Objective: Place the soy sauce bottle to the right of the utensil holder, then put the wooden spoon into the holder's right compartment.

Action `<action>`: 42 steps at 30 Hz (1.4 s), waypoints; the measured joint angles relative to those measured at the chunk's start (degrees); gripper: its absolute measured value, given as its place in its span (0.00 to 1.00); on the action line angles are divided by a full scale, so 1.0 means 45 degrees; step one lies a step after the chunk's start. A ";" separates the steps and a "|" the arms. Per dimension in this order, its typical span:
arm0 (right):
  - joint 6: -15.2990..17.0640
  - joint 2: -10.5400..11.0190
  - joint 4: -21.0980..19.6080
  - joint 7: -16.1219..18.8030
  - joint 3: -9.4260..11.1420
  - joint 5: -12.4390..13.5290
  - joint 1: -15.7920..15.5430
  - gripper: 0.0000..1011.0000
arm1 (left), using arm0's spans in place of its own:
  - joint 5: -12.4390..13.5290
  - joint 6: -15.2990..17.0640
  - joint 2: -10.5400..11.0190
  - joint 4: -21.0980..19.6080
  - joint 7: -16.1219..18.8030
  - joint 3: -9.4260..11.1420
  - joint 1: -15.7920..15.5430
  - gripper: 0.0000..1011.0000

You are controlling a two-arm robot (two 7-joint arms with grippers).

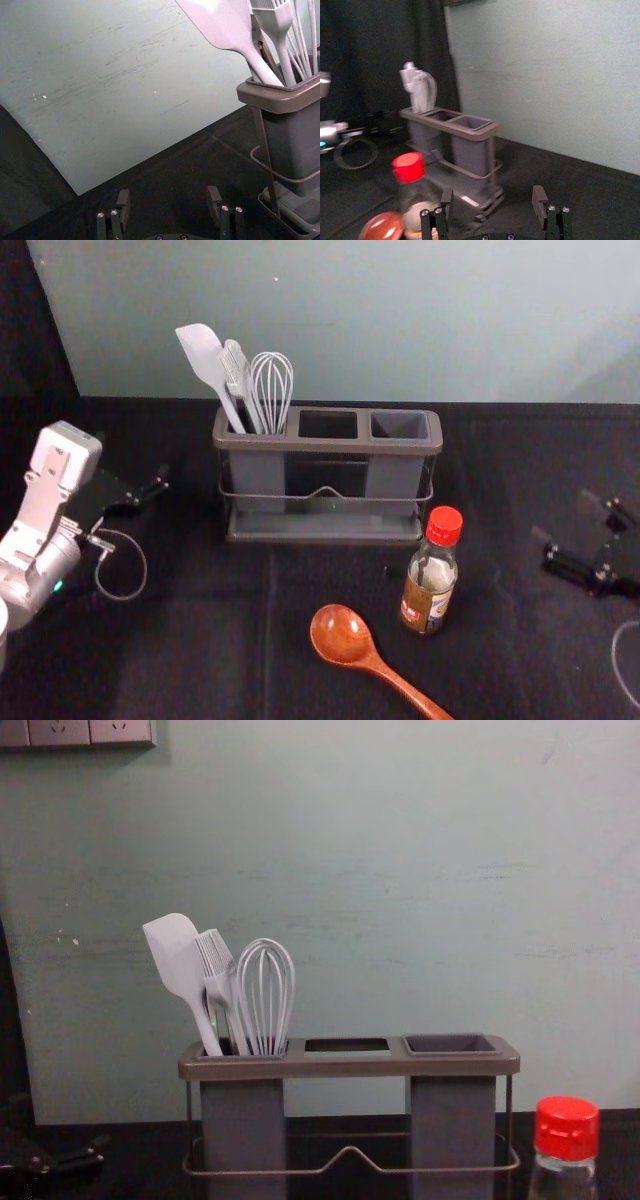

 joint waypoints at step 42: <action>0.1415 -0.1642 0.0540 0.2343 -0.1912 -0.2326 0.2848 0.99 | 0.0001 0.0000 0.0000 0.0000 0.0000 0.0000 0.0000 0.99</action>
